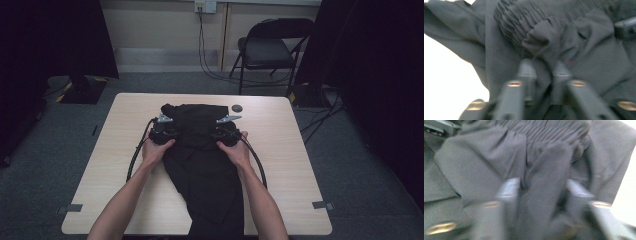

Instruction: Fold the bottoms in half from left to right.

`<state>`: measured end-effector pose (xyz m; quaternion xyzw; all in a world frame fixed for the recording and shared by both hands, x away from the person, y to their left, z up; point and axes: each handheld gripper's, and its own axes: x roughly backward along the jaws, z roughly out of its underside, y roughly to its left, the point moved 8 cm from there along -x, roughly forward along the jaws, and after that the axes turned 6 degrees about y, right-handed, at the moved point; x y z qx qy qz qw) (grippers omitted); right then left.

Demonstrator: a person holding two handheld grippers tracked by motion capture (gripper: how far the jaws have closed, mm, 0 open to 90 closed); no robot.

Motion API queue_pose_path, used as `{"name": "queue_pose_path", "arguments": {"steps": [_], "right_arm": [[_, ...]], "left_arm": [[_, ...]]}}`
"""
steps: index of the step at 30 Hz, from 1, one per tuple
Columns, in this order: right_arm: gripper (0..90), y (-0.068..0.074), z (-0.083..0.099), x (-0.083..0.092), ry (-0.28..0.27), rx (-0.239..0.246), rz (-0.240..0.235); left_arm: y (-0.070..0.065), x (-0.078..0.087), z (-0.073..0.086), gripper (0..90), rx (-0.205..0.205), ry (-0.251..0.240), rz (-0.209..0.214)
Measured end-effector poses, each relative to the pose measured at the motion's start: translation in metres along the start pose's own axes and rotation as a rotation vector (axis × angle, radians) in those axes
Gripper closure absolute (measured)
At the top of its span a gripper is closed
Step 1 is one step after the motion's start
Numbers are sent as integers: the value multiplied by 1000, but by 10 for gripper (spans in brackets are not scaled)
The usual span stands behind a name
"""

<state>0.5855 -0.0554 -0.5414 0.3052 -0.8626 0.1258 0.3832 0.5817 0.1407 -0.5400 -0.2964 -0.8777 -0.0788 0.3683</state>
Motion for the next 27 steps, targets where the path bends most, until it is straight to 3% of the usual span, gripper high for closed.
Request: {"name": "queue_pose_path", "arguments": {"steps": [1, 2, 3, 7, 9, 11, 12, 13, 14, 17, 18, 19, 20, 21, 22, 23, 24, 25, 27], "right_arm": [[747, 0, 0, 0, 0, 0, 0], [857, -2, -9, 10, -43, -16, -26], [857, -2, -9, 10, -43, -16, -26], [864, -7, -48, 44, -133, -24, -15], [864, -8, -70, 72, -203, -29, -19], [864, -7, -87, 104, -266, -12, -20], [864, -1, -93, 136, -310, 22, -29], [864, -1, -93, 136, -310, 22, -29], [864, 4, -93, 149, -319, 40, -36], [865, 21, -82, 182, -323, 92, -53], [864, 34, -64, 195, -301, 123, -58], [864, 34, -64, 195, -301, 123, -58], [865, 48, -37, 201, -267, 136, -85], [865, 48, -37, 201, -267, 136, -85], [865, 54, -25, 202, -252, 136, -96], [865, 63, -4, 201, -225, 142, -116], [864, 77, 30, 193, -163, 148, -134], [864, 77, 30, 193, -163, 148, -134], [864, 89, 61, 178, -95, 151, -152]], "left_arm": [[0, 4, -5, 799, -4, -18, 5], [0, 16, -18, 843, 10, -61, 45], [0, 16, -18, 847, 10, -61, 45], [-4, 61, -65, 852, 2, -194, 67], [-12, 91, -86, 853, -38, -261, 85], [-28, 121, -98, 852, -102, -297, 104], [-38, 135, -99, 850, -123, -311, 122], [-48, 149, -99, 850, -139, -332, 146], [-58, 161, -97, 849, -144, -353, 175], [-85, 181, -79, 849, -169, -339, 214], [-94, 184, -70, 849, -177, -320, 229], [-99, 186, -62, 849, -176, -309, 235], [-110, 186, -37, 849, -169, -279, 266], [-110, 186, -37, 849, -169, -279, 266], [-116, 182, -18, 849, -155, -244, 288], [-120, 178, -4, 849, -161, -217, 298], [-124, 171, 10, 849, -162, -184, 308], [-127, 164, 24, 849, -159, -150, 313], [-128, 144, 50, 848, -151, -72, 317]]}}
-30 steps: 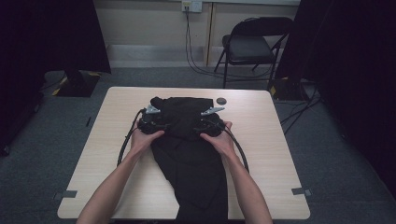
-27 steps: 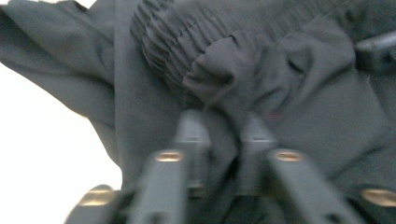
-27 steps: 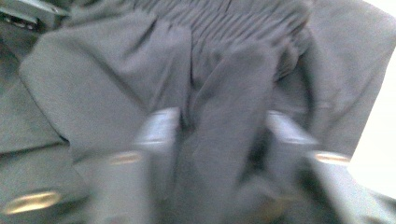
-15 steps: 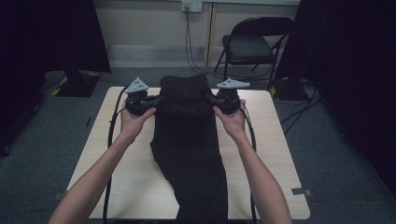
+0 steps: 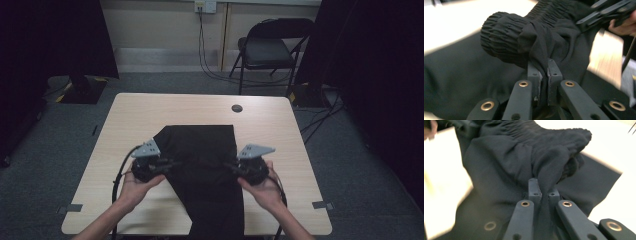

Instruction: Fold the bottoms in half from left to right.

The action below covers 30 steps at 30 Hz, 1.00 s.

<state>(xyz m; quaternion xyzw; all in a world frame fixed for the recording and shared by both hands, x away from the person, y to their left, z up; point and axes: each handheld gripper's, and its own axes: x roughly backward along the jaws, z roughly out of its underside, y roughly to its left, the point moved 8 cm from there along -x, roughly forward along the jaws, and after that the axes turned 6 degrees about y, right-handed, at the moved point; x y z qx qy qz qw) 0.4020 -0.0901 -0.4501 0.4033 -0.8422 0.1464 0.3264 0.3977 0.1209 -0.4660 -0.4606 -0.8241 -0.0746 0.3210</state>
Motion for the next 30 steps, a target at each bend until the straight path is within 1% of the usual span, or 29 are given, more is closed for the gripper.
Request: {"name": "queue_pose_path", "arguments": {"steps": [2, 3, 4, 5, 6, 7, 8, 9, 12, 13, 14, 15, 16, 17, 18, 19, 20, 21, 22, 23, 25, 26, 27, 28, 29, 30], "right_arm": [[864, 9, 28, -18, 70, -16, -31], [864, 10, 40, -28, 108, -16, -36], [864, 10, 51, -37, 133, -33, -43], [864, 8, 59, -45, 148, -45, -47], [864, 5, 66, -52, 164, -60, -51], [864, 0, 68, -62, 179, -35, -35], [864, 0, 68, -62, 179, -35, -35], [864, -5, 65, -66, 175, -21, -19], [863, -23, 54, -82, 142, -43, 13], [862, -36, 43, -94, 129, -31, 49], [862, -36, 43, -94, 129, -31, 49], [863, -41, 39, -99, 128, -33, 68], [862, -49, 31, -107, 125, -26, 93], [862, -59, 24, -116, 120, -42, 106], [862, -59, 24, -116, 120, -42, 106], [862, -64, 21, -120, 112, -61, 104], [862, -68, 18, -123, 108, -62, 106], [862, -72, 14, -128, 101, -66, 111], [862, -72, 14, -128, 101, -66, 111], [861, -74, 12, -130, 94, -77, 111], [860, -75, 12, -130, 88, -78, 109], [854, -74, 12, -130, 86, -74, 106], [830, -75, 12, -129, 83, -72, 103], [771, -74, 12, -128, 81, -78, 101], [693, -73, 11, -125, 79, -72, 94], [693, -73, 11, -125, 79, -72, 94]], "left_arm": [[3, -20, 25, 846, 24, 91, 6], [4, -29, 35, 845, 17, 131, 3], [5, -37, 42, 844, 11, 165, -3], [8, -43, 46, 842, 8, 183, -17], [11, -47, 47, 840, 15, 190, -22], [22, -54, 46, 836, 20, 190, -44], [22, -54, 46, 833, 20, 190, -44], [28, -57, 44, 833, 23, 187, -61], [52, -66, 36, 824, 24, 174, -129], [67, -71, 29, 818, 29, 161, -166], [67, -71, 29, 817, 29, 161, -166], [79, -76, 24, 817, 37, 150, -195], [85, -78, 21, 815, 41, 134, -215], [92, -81, 20, 812, 59, 123, -222], [98, -83, 18, 812, 73, 110, -225], [103, -84, 16, 812, 74, 99, -228], [108, -85, 15, 812, 84, 83, -234], [111, -86, 15, 812, 97, 62, -235], [114, -86, 15, 812, 107, 47, -229], [115, -85, 15, 809, 114, 40, -224], [115, -84, 15, 801, 117, 34, -216], [115, -83, 15, 779, 116, 35, -216], [114, -81, 13, 744, 120, 36, -218], [113, -79, 12, 683, 121, 31, -217], [111, -75, 8, 589, 119, 10, -218], [111, -72, 4, 589, 117, -8, -218]]}}
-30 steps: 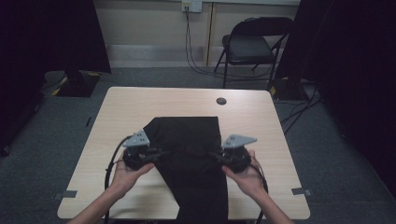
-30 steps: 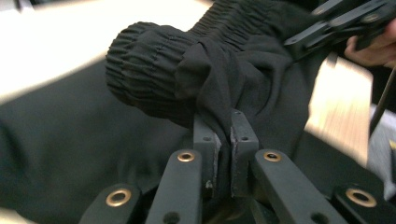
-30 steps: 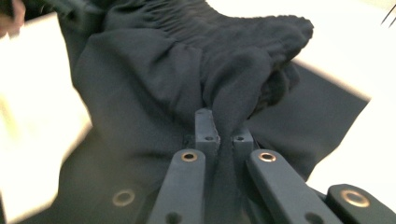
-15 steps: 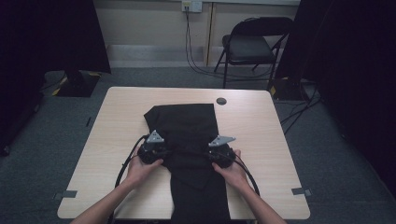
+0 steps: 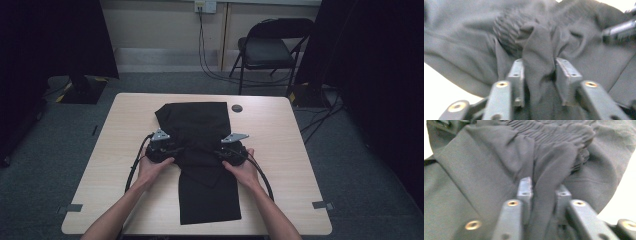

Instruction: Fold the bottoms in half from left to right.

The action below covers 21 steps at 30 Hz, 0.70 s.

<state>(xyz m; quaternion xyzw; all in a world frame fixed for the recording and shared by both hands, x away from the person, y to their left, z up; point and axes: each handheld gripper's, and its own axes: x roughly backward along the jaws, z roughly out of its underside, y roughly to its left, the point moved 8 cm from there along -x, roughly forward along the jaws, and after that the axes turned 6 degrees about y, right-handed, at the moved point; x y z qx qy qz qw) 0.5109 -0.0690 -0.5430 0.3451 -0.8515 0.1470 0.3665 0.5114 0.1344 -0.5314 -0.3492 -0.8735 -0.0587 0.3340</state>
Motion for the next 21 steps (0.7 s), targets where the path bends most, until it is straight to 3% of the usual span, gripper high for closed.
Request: {"name": "queue_pose_path", "arguments": {"steps": [1, 2, 3, 5, 6, 7, 8, 9, 11, 12, 13, 14, 15, 16, 19, 21], "right_arm": [[614, 2, -1, 5, -6, 7, -15], [614, 2, -1, 5, -6, 7, -15], [508, -1, -4, 9, -16, -5, 1], [480, -4, -6, 10, -21, -21, 2], [440, -9, -9, 12, -30, -38, 10], [415, -18, -16, 14, -61, -81, 4], [415, -18, -16, 14, -61, -81, 4], [391, -22, -19, 10, -70, -121, -31], [386, -22, -20, 6, -58, -134, -54], [403, -23, -19, 0, -46, -147, -54], [496, -21, -16, -10, -18, -156, -78], [496, -21, -16, -10, -18, -156, -78], [650, -21, -17, -13, -24, -157, -66], [650, -21, -17, -13, -24, -157, -66], [827, -21, -31, 2, -83, -134, -57], [838, -22, -40, 10, -110, -137, -52]], "left_arm": [[0, 5, -7, 526, 18, -9, 38], [0, 5, -7, 492, 18, -9, 38], [4, 5, -15, 464, -9, 4, 10], [5, 3, -19, 443, -5, 5, 12], [8, 2, -22, 415, 7, -2, 2], [12, -4, -27, 388, 46, -12, 19], [12, -4, -27, 388, 46, -12, 19], [14, -15, -22, 393, 72, 42, 35], [13, -20, -19, 440, 66, 65, 35], [12, -22, -18, 519, 61, 74, 18], [11, -20, -20, 642, 75, 68, 32], [11, -20, -20, 706, 75, 68, 32], [8, -15, -27, 750, 47, 54, 35], [8, -15, -27, 771, 47, 54, 35], [5, -5, -47, 804, 28, -6, 30], [2, 1, -61, 810, 24, -44, 27]]}}
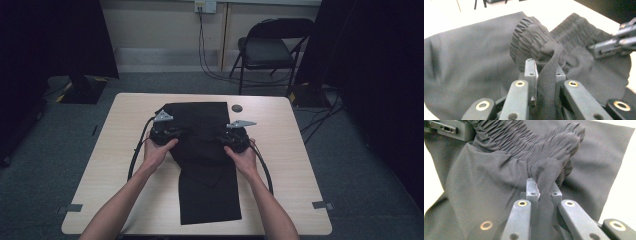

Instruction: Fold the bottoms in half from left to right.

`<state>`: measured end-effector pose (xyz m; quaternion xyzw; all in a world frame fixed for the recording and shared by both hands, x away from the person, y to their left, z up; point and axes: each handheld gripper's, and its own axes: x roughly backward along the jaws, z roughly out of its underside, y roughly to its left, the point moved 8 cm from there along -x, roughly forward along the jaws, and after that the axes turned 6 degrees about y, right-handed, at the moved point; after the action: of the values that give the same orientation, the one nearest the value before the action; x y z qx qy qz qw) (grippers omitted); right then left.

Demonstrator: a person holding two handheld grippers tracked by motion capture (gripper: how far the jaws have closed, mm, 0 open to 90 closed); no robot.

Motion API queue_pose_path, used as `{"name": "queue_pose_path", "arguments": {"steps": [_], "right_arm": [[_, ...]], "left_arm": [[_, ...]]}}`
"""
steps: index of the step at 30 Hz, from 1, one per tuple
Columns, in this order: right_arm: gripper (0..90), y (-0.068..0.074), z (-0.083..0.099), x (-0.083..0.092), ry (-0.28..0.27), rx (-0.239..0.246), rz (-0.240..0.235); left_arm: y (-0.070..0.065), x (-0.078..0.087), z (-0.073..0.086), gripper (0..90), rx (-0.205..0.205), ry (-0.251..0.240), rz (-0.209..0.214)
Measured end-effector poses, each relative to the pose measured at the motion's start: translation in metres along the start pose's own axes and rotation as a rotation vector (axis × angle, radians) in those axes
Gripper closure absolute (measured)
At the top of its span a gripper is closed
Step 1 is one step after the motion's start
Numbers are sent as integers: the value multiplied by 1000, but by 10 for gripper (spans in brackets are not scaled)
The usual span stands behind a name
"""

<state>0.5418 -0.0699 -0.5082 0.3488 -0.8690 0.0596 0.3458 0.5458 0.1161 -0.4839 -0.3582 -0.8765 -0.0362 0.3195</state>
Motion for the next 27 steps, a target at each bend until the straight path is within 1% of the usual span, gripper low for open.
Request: {"name": "queue_pose_path", "arguments": {"steps": [1, 2, 3, 4, 5, 6, 7, 8, 9, 10, 11, 12, 13, 14, 15, 16, 17, 18, 19, 20, 21, 22, 23, 24, 25, 26, 27], "right_arm": [[838, 0, 0, 0, 0, 0, 0], [842, -1, -14, 12, -42, 0, 11], [842, -1, -14, 12, -42, 0, 11], [845, -1, -28, 29, -93, 3, 18], [845, -1, -28, 29, -93, 3, 18], [846, -1, -33, 36, -116, 1, 19], [847, -1, -41, 52, -150, 8, 19], [848, 0, -44, 59, -167, 10, 20], [848, 1, -46, 69, -184, 15, 18], [848, 3, -47, 78, -198, 27, 16], [848, 6, -45, 85, -203, 39, 17], [849, 8, -41, 90, -200, 47, 15], [848, 11, -35, 94, -194, 57, 11], [847, 18, -18, 96, -159, 86, 5], [847, 18, -18, 96, -159, 86, 5], [845, 23, 0, 93, -131, 95, -1], [845, 23, 0, 93, -131, 95, -1], [844, 25, 10, 90, -111, 95, -7], [842, 27, 21, 86, -94, 94, -10], [836, 31, 35, 81, -57, 103, -18], [836, 31, 35, 81, -57, 103, -18], [824, 36, 48, 79, -19, 121, -19], [824, 36, 48, 79, -19, 121, -19], [799, 40, 57, 79, 15, 144, -23], [799, 40, 57, 79, 15, 144, -23], [797, 41, 61, 80, 22, 146, -25], [795, 42, 64, 82, 23, 143, -31]], "left_arm": [[-2, 4, -9, 810, -6, -20, -2], [-10, 15, -28, 812, -20, -68, 0], [-10, 15, -28, 813, -20, -68, 0], [-23, 30, -48, 813, -42, -114, 20], [-23, 30, -48, 813, -42, -114, 20], [-35, 43, -59, 813, -67, -141, 35], [-42, 49, -63, 813, -83, -158, 44], [-51, 57, -66, 813, -103, -169, 58], [-59, 63, -66, 813, -112, -178, 67], [-67, 69, -64, 812, -118, -177, 79], [-74, 74, -59, 811, -139, -171, 93], [-80, 77, -51, 810, -160, -167, 90], [-84, 78, -42, 808, -169, -157, 88], [-88, 78, -30, 804, -161, -137, 107], [-91, 76, -17, 804, -155, -120, 115], [-94, 73, -3, 800, -163, -93, 119], [-95, 69, 10, 800, -168, -73, 115], [-95, 64, 25, 798, -164, -45, 113], [-94, 61, 32, 794, -151, -26, 119], [-94, 59, 41, 788, -147, -10, 126], [-95, 58, 49, 788, -151, 5, 134], [-95, 58, 55, 767, -153, 22, 145], [-96, 57, 60, 767, -157, 37, 153], [-98, 57, 65, 700, -173, 68, 163], [-98, 59, 67, 700, -180, 70, 166], [-98, 62, 67, 654, -172, 62, 180], [-97, 67, 64, 576, -162, 35, 203]]}}
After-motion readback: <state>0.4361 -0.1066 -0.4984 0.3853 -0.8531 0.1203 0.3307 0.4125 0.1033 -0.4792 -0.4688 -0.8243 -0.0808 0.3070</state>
